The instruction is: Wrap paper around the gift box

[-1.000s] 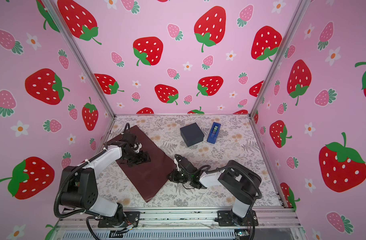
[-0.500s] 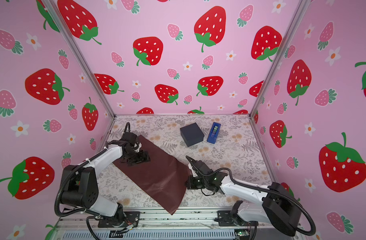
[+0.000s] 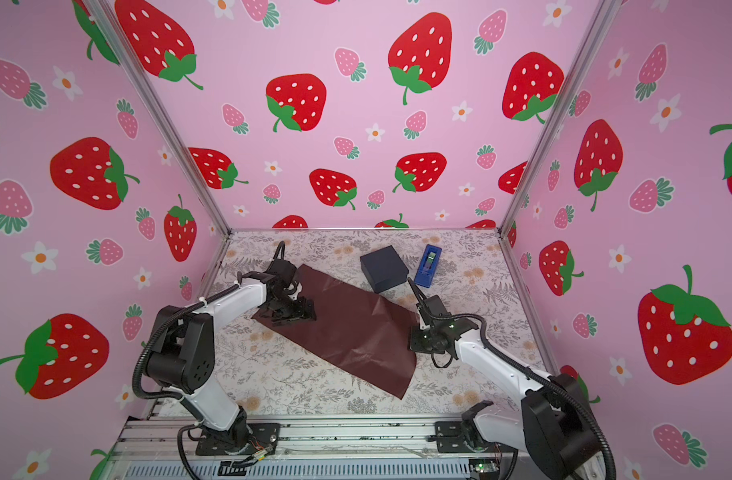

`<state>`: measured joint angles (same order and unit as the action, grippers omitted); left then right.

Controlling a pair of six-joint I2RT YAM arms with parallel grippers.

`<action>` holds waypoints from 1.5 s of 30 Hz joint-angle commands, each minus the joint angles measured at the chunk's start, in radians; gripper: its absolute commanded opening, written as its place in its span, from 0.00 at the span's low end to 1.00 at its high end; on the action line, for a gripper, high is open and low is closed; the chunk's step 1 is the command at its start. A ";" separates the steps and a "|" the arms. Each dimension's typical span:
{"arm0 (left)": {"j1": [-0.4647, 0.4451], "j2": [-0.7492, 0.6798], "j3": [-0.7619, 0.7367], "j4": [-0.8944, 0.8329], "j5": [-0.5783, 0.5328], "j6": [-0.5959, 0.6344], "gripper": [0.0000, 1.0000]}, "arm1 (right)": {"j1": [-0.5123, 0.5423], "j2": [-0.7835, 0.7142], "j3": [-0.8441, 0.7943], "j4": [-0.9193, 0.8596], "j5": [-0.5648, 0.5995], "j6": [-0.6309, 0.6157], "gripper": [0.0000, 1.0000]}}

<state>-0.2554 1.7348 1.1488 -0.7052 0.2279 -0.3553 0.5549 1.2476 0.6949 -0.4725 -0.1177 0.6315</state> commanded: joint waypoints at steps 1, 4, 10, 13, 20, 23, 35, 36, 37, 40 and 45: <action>-0.007 0.006 0.039 -0.018 -0.013 -0.018 0.88 | -0.049 0.051 0.060 -0.041 0.081 -0.091 0.00; -0.007 -0.010 0.039 -0.023 -0.020 -0.016 0.88 | -0.099 0.110 0.111 -0.046 0.118 -0.153 0.00; -0.006 -0.046 0.033 -0.036 -0.030 -0.014 0.88 | -0.181 0.212 0.216 -0.045 0.141 -0.267 0.00; -0.006 -0.054 0.027 -0.036 -0.029 -0.014 0.88 | -0.208 0.270 0.264 -0.051 0.167 -0.312 0.00; -0.006 -0.059 0.017 -0.033 -0.032 -0.022 0.88 | -0.243 0.419 0.393 -0.060 0.211 -0.429 0.00; -0.007 -0.058 0.020 -0.034 -0.034 -0.024 0.88 | -0.243 0.461 0.437 -0.062 0.197 -0.464 0.00; -0.007 -0.071 -0.030 -0.020 -0.036 -0.031 0.88 | -0.201 0.354 0.262 -0.131 -0.048 -0.477 0.00; -0.007 -0.073 -0.036 -0.019 -0.036 -0.030 0.88 | -0.188 0.344 0.250 -0.134 -0.040 -0.455 0.00; -0.008 -0.073 -0.042 -0.017 -0.039 -0.030 0.88 | -0.174 0.340 0.263 -0.153 -0.029 -0.457 0.00; -0.007 -0.075 -0.054 -0.017 -0.043 -0.031 0.88 | -0.157 0.343 0.289 -0.200 -0.029 -0.463 0.00; -0.007 -0.078 -0.062 -0.019 -0.054 -0.034 0.88 | -0.158 0.381 0.325 -0.285 0.095 -0.486 0.00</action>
<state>-0.2600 1.6760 1.0912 -0.7074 0.1932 -0.3729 0.3992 1.6119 0.9882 -0.6682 -0.0952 0.1772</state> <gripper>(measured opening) 0.882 0.041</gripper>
